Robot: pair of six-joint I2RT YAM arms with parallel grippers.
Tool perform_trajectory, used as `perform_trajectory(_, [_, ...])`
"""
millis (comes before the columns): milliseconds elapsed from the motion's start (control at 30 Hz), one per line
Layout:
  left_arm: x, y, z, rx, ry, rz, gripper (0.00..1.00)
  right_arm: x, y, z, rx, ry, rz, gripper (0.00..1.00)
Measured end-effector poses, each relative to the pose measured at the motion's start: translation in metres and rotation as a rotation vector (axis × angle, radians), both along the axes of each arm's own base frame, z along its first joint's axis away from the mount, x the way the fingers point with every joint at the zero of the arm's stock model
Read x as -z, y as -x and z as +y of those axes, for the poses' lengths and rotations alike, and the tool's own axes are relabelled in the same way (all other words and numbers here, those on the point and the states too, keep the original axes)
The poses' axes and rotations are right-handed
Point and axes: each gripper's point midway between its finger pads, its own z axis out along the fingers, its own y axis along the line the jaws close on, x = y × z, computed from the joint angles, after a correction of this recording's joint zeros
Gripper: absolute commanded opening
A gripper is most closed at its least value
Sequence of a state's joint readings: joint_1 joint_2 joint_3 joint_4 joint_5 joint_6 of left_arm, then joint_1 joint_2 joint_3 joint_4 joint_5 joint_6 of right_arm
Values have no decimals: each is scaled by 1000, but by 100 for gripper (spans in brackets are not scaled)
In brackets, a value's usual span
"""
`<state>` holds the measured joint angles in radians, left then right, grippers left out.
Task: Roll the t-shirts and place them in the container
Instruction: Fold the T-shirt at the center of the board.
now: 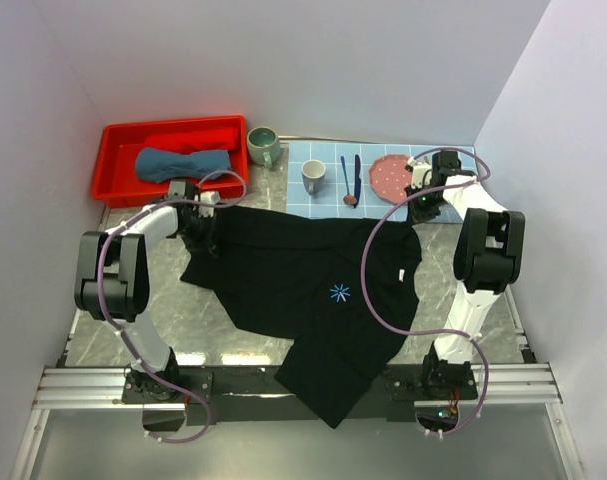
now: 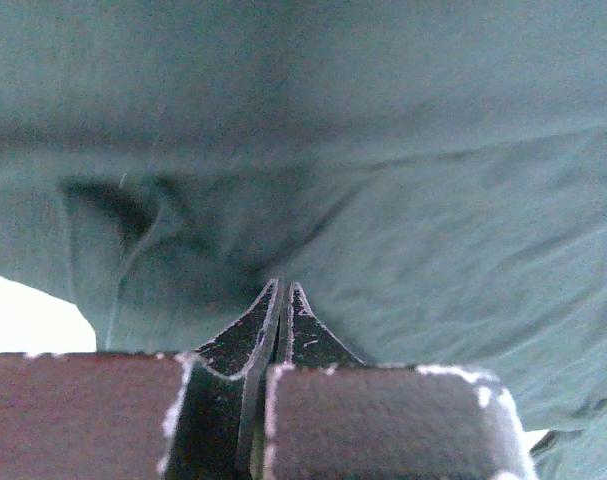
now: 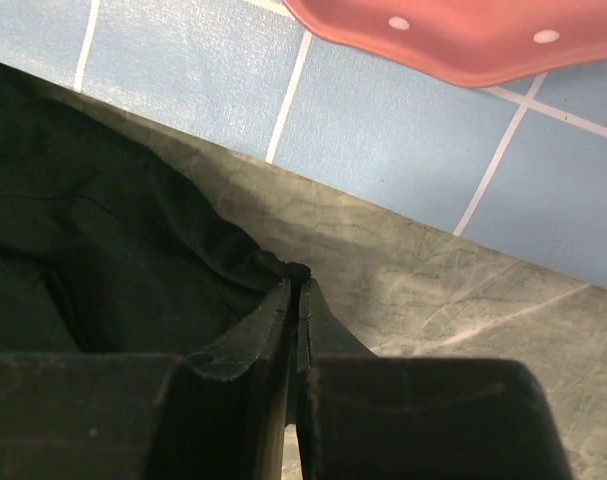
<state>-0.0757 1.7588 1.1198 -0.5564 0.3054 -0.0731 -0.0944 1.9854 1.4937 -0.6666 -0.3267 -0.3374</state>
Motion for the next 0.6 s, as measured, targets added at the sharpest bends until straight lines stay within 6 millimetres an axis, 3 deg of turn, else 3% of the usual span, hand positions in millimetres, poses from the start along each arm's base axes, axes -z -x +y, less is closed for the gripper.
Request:
perform_trajectory(167, [16,31,14,-22,-70,101,1,-5,-5,2,-11,2,-14,0])
perform_trajectory(367, [15,64,29,-39,-146,137,1,-7,-6,9,-48,7,-21,0])
perform_trajectory(500, [8,72,33,-34,-181,160,1,-6,-1,17,-89,11,-10,0])
perform_trajectory(533, [3,75,31,-28,-176,173,6,-6,0,19,-99,11,-7,0])
perform_trajectory(567, [-4,74,29,-22,-165,176,23,-6,1,22,-113,11,-6,0])
perform_trajectory(600, [-17,71,26,-14,-140,164,49,-6,1,23,-123,11,-8,0])
